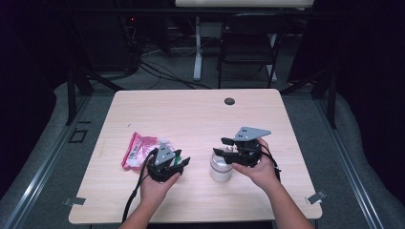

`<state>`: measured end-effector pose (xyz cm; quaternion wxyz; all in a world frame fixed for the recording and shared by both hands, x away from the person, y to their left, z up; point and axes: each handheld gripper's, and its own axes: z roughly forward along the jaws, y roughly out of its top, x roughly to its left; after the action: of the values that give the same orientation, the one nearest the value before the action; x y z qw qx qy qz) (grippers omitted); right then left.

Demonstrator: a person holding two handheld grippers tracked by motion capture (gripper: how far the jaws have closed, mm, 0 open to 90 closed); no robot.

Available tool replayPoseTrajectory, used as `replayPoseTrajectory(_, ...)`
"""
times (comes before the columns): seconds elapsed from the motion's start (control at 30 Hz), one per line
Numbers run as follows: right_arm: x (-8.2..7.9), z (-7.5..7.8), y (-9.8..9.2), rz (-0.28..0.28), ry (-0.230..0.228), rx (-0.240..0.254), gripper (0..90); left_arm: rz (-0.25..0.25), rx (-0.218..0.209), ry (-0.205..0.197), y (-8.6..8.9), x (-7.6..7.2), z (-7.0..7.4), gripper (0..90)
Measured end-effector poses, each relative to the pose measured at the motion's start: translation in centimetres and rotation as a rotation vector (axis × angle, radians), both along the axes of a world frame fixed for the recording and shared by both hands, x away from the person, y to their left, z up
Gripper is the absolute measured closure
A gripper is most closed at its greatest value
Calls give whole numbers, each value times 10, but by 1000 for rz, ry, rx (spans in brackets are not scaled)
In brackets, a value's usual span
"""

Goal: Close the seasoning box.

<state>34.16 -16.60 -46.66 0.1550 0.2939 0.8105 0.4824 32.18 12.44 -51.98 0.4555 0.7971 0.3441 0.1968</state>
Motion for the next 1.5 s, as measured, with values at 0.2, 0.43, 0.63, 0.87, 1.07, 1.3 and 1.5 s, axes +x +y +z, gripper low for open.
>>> replayPoseTrajectory(0.2, 5, 1, -11, -45, 15, 31, 492, 29, 16, -7, 15, 2, 4, 498)
replayPoseTrajectory(0.43, 12, -2, -22, -109, 41, 52, 487, 64, 25, -8, 37, 1, 7, 476)
replayPoseTrajectory(0.63, 18, -7, -35, -168, 69, 64, 487, 102, 32, -4, 55, 0, 4, 460)
replayPoseTrajectory(0.87, 25, -14, -43, -206, 94, 77, 499, 141, 41, 16, 69, -1, -4, 453)
replayPoseTrajectory(1.07, 28, -22, -49, -247, 113, 73, 502, 161, 25, 18, 77, -1, -11, 452)
replayPoseTrajectory(1.3, 35, -39, -53, -290, 136, 41, 502, 178, 32, 30, 81, -1, -18, 453)
replayPoseTrajectory(1.5, 39, -48, -61, -332, 152, 59, 501, 184, 66, 23, 81, 1, -21, 453)
